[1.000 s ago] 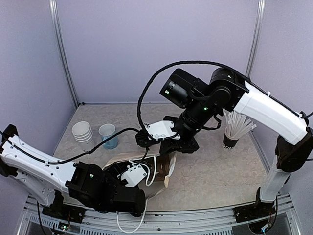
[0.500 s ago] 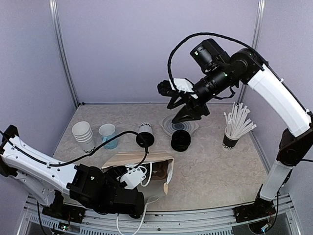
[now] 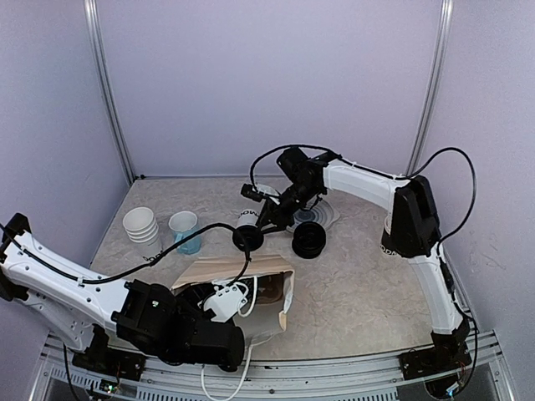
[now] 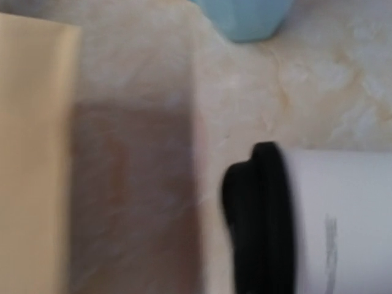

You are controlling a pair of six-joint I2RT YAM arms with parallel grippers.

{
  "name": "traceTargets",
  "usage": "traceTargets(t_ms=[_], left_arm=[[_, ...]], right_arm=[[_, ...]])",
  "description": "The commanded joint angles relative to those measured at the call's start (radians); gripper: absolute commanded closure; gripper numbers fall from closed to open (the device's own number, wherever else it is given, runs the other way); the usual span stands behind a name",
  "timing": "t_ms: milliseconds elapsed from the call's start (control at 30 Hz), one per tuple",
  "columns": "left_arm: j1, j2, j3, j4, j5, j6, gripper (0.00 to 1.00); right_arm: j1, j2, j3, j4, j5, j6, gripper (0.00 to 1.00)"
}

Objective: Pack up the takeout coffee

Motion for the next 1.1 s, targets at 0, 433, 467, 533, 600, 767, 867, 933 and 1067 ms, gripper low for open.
traceTargets(t_ms=[0,433,467,533,600,767,867,933,1067], left_arm=[[0.009,-0.022,0.002,-0.005,-0.01,-0.022,0.55],[0.015,0.028,0.043,-0.115,-0.041,-0.146,0.56],[0.016,0.03,0.044,-0.121,-0.042,-0.153,0.56],[0.014,0.029,0.044,-0.126,-0.045,-0.162,0.56],[0.012,0.023,0.042,-0.13,-0.051,-0.169,0.56],[0.011,0.021,0.052,-0.162,-0.04,-0.201,0.56],[0.001,0.027,0.057,-0.185,-0.009,-0.228,0.57],[-0.004,0.036,0.067,-0.219,0.002,-0.268,0.57],[-0.025,0.068,0.091,-0.287,0.029,-0.331,0.57]], right_arm=[[0.022,0.11,0.105,0.172,-0.072,0.105,0.64],[0.1,0.215,0.058,0.239,-0.214,0.016,0.61],[0.099,0.209,0.045,0.242,-0.221,0.015,0.61],[0.1,0.194,0.024,0.235,-0.239,0.0,0.61],[0.104,0.181,0.011,0.197,-0.288,-0.043,0.61],[0.114,0.141,-0.062,0.119,-0.331,-0.127,0.62],[0.112,0.091,-0.156,0.155,-0.317,-0.129,0.62],[0.112,0.065,-0.22,0.19,-0.297,-0.128,0.62],[0.107,0.041,-0.26,0.235,-0.273,-0.11,0.63]])
